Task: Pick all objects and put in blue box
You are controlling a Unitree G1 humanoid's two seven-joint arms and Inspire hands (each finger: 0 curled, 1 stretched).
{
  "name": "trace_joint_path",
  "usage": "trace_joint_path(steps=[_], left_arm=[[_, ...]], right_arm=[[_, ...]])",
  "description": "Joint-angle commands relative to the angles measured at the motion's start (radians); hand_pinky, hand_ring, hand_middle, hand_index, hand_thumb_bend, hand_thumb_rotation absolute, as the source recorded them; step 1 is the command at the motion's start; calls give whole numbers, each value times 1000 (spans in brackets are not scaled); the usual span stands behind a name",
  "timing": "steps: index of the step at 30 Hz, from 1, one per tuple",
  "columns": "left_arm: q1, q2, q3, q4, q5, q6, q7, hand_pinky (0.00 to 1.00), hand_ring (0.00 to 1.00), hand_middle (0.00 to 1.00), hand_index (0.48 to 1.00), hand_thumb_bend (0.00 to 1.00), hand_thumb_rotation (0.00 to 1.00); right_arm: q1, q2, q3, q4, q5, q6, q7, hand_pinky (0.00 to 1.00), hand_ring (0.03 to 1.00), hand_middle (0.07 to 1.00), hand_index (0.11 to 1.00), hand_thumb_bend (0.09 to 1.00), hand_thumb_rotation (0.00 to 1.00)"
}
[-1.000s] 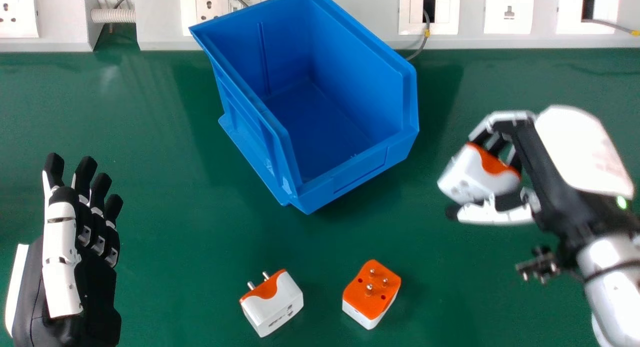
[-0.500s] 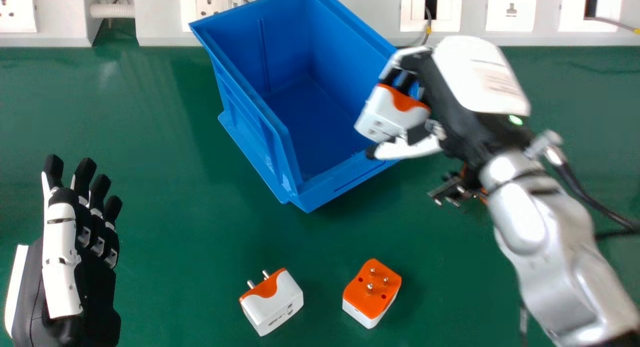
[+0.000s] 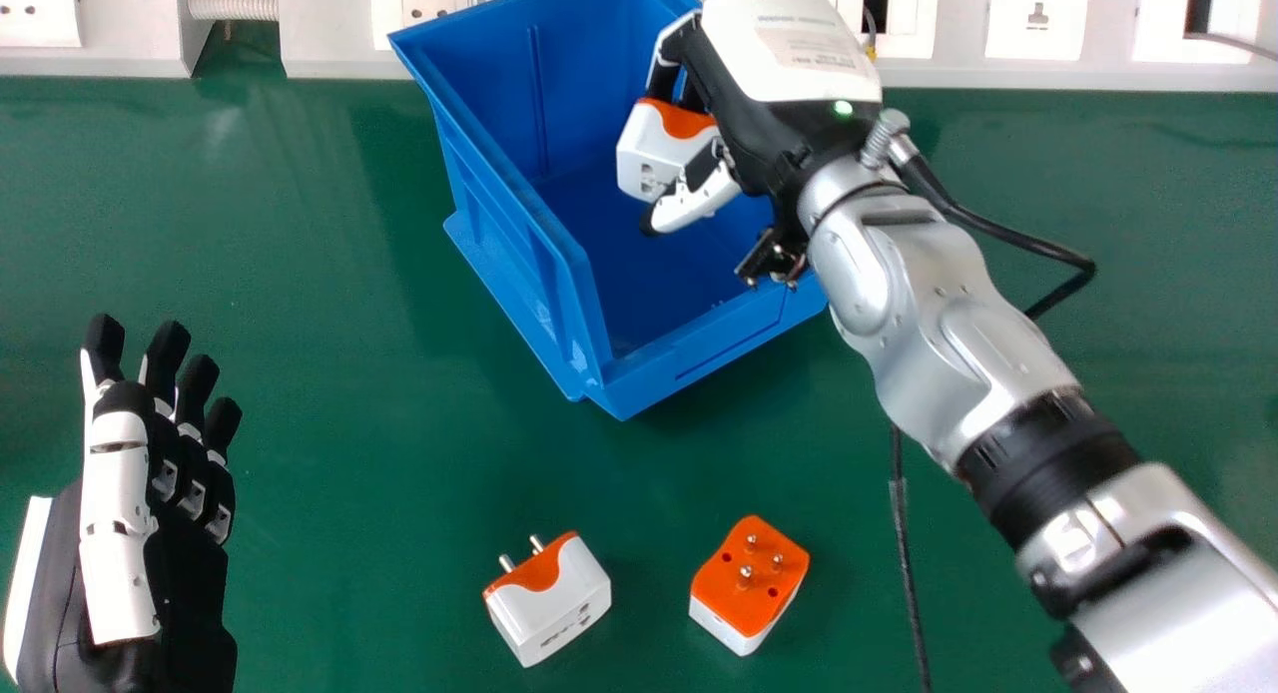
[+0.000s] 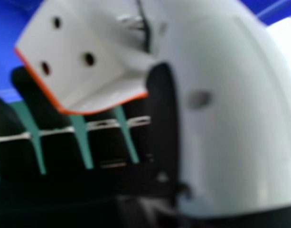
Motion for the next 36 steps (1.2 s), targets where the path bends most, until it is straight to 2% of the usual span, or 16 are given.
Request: trace_joint_path(steps=[1,3,7,9,12,15,18,21,22,24,27,28,29,31,32,36], left_arm=[[11,7,5,-32,-5,-6,-4,1000,1000,1000,1000,139,1000],[16,3,3,-39,2,-4,3,1000,1000,1000,1000,143,1000],[25,-4,0,-46,-6,0,5,1000,1000,1000,1000,148,1000],[31,-9,-4,-51,-5,2,8,1000,1000,1000,1000,150,1000],[38,-12,-10,-55,8,-2,9,1000,1000,1000,1000,152,1000],[42,-17,-17,-57,19,-8,17,1000,1000,1000,1000,155,1000],[41,-21,-20,-54,17,-11,17,1000,1000,1000,1000,155,1000],[42,-24,-24,-55,32,-16,24,1000,1000,1000,1000,156,1000],[42,-25,-26,-57,33,-15,26,1000,1000,1000,1000,156,1000],[42,-29,-29,-61,26,-11,28,1000,1000,1000,1000,156,1000],[39,-30,-29,-57,31,-19,24,1000,1000,1000,1000,155,1000],[38,-30,-29,-55,32,-20,23,1000,1000,1000,1000,154,1000],[37,-28,-28,-52,31,-21,21,1000,1000,1000,1000,154,1000],[35,-29,-28,-50,31,-19,21,1000,1000,1000,1000,154,1000],[33,-29,-29,-50,25,-17,19,1000,1000,1000,1000,154,1000],[23,-23,-29,-42,26,-20,9,1000,1000,1000,1000,147,1000]], right_arm=[[-106,25,3,75,19,-32,-46,229,326,418,522,496,55],[-147,43,11,156,28,-43,-66,231,334,430,526,498,44],[-225,78,32,303,33,-14,-64,257,353,455,537,501,28],[-247,81,59,343,16,-7,-66,264,361,467,537,502,22],[-276,90,81,386,16,19,-38,277,373,481,526,504,17],[-274,93,87,401,25,9,-73,296,388,497,517,507,11],[-274,102,78,413,51,12,-65,299,394,503,512,508,9],[-258,110,46,401,104,-1,-63,303,400,507,513,510,5],[-252,112,42,397,116,-3,-64,303,400,507,513,510,5],[-242,110,59,394,110,-4,-60,320,405,510,511,510,4],[-236,101,119,392,63,4,-36,344,433,531,508,507,34],[-231,100,131,390,54,8,-35,376,467,561,543,514,104],[-226,99,140,387,51,11,-38,376,467,561,543,514,104],[-218,97,139,380,59,14,-41,530,628,704,678,536,296],[-215,96,138,378,63,16,-44,530,628,704,678,536,296],[-203,90,135,370,67,18,-57,708,824,879,848,546,527]])
